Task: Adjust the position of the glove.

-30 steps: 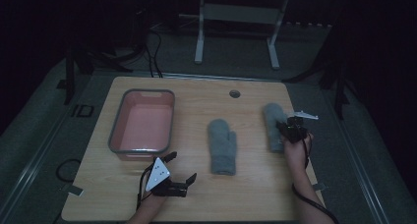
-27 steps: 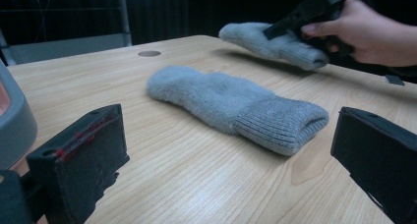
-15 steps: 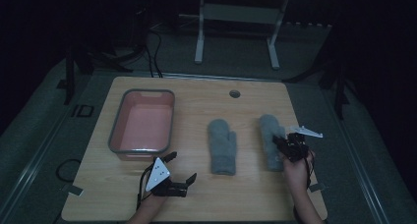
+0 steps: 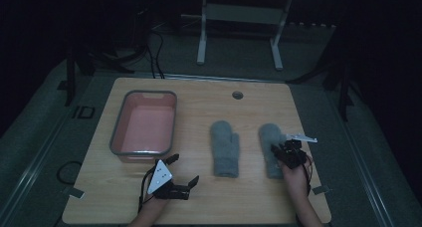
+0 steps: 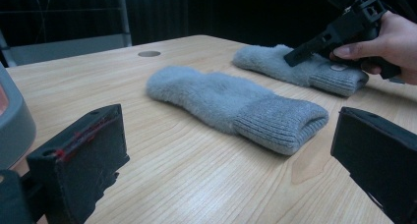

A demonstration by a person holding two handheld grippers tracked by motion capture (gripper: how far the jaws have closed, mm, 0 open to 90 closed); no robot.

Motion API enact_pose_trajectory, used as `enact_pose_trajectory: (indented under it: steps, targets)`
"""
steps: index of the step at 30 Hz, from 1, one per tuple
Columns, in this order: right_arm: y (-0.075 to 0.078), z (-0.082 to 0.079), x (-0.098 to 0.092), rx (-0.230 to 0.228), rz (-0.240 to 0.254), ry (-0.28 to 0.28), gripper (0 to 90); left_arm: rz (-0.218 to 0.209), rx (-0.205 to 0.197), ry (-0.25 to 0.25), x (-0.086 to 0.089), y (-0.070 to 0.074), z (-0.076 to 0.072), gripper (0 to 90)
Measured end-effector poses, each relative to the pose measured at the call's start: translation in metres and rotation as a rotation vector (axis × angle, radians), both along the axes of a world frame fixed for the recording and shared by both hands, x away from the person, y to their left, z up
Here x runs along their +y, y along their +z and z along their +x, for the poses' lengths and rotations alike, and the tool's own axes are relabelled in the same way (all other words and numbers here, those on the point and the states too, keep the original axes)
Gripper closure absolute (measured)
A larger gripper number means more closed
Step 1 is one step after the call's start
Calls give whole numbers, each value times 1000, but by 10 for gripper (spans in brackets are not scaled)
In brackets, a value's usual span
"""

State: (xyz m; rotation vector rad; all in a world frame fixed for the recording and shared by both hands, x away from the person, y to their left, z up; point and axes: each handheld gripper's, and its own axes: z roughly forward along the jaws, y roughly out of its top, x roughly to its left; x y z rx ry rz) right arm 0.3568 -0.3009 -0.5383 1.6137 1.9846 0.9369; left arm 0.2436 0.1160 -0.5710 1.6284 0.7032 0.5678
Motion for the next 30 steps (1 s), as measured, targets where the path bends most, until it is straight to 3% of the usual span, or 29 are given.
enact_pose_trajectory:
  steps: [6,10,14,16,21,23,30]
  targets:
    - [3,-5,0,-11,-26,19,461,1,-2,-2,0,0,0,7]
    - [-3,-11,1,-30,-58,12,451,1,-1,-2,0,0,0,7]
    - [-9,-15,7,-55,-105,16,562,3,-1,-2,0,0,0,7]
    - [-12,-14,10,-42,-95,12,602,2,0,-2,0,0,0,7]
    - [-12,-17,14,-68,-84,-19,787,2,-1,-1,0,0,0,7]
    - [-11,-18,14,-66,-62,-26,802,2,-2,-1,0,0,0,7]
    - [19,-18,29,-115,9,-49,815,2,-1,0,0,0,0,7]
